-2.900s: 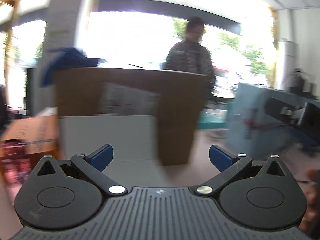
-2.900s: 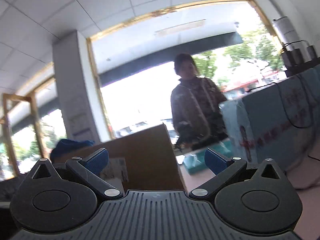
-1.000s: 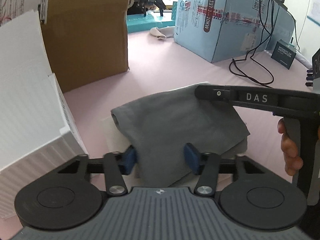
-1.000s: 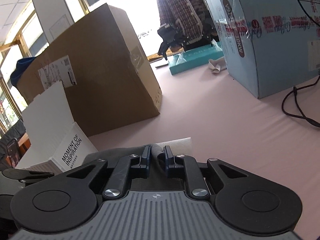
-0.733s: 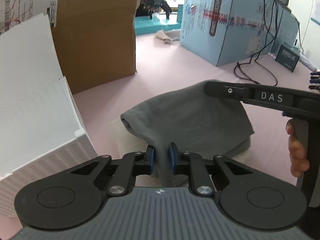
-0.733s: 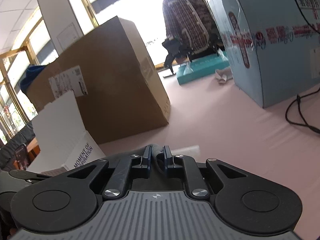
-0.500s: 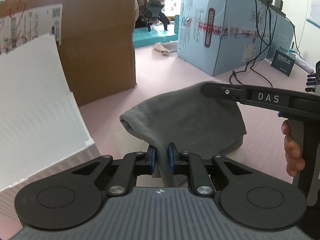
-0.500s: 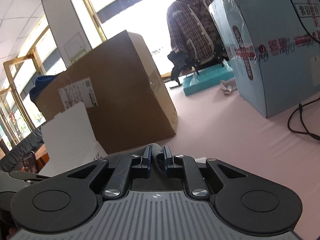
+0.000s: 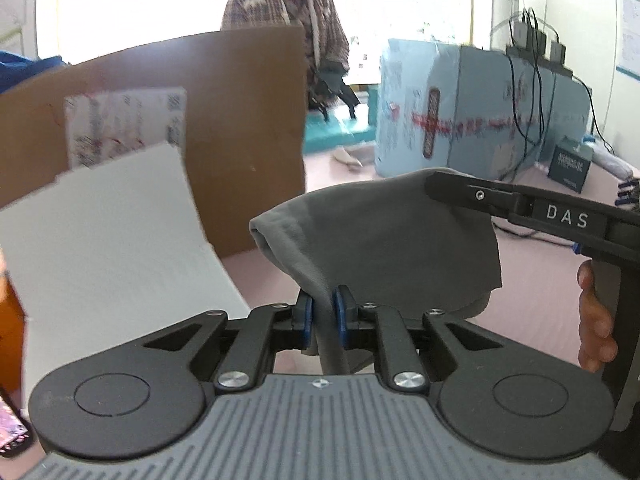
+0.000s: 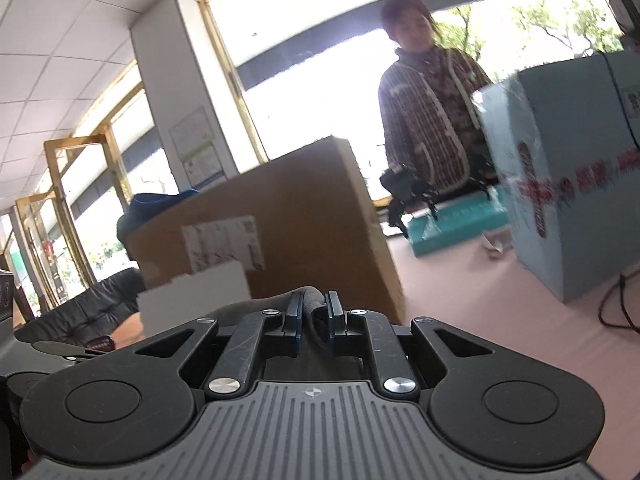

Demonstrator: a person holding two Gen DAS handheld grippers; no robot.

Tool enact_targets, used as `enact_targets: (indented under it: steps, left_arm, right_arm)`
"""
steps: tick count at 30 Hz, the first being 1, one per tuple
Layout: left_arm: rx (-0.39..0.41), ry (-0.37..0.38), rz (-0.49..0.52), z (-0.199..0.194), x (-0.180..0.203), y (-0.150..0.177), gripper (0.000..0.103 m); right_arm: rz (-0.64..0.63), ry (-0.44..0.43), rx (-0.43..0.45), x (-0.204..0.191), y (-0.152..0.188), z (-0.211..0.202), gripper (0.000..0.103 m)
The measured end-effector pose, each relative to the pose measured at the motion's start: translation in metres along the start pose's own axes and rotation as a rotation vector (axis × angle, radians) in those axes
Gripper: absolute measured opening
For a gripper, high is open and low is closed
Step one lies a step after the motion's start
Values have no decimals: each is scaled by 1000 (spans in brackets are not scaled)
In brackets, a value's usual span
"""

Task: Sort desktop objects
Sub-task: 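Lift the grey cloth with the left gripper and carry it into the white box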

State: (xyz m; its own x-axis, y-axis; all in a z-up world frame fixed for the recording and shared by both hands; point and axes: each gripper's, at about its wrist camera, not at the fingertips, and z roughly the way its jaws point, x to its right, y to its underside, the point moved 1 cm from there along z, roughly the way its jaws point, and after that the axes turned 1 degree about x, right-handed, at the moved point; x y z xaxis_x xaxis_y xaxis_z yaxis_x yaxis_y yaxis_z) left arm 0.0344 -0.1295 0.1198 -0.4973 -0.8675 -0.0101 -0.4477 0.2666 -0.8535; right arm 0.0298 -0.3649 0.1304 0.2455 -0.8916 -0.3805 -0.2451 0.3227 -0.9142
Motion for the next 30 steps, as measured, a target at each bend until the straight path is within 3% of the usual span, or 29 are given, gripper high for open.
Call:
enact_targets:
  steps: [7,14,23,30]
  left_arm:
    - [65,-67,-18,-32,-35,0,10]
    - [78,-143,-95,-52,-88,2,10]
    - [-1,-256,-179,-56,-146,8,10]
    - [-88,-271,-180,-33,-163,20,10]
  right_arm:
    - [-58,-70,29,-53,-17,18,10]
    - [-105,-127,8,-111,-26,63,10]
    - [-34,-148,-99,-154,-9,123,10]
    - [-15,-113,-213,-144,10,138,10]
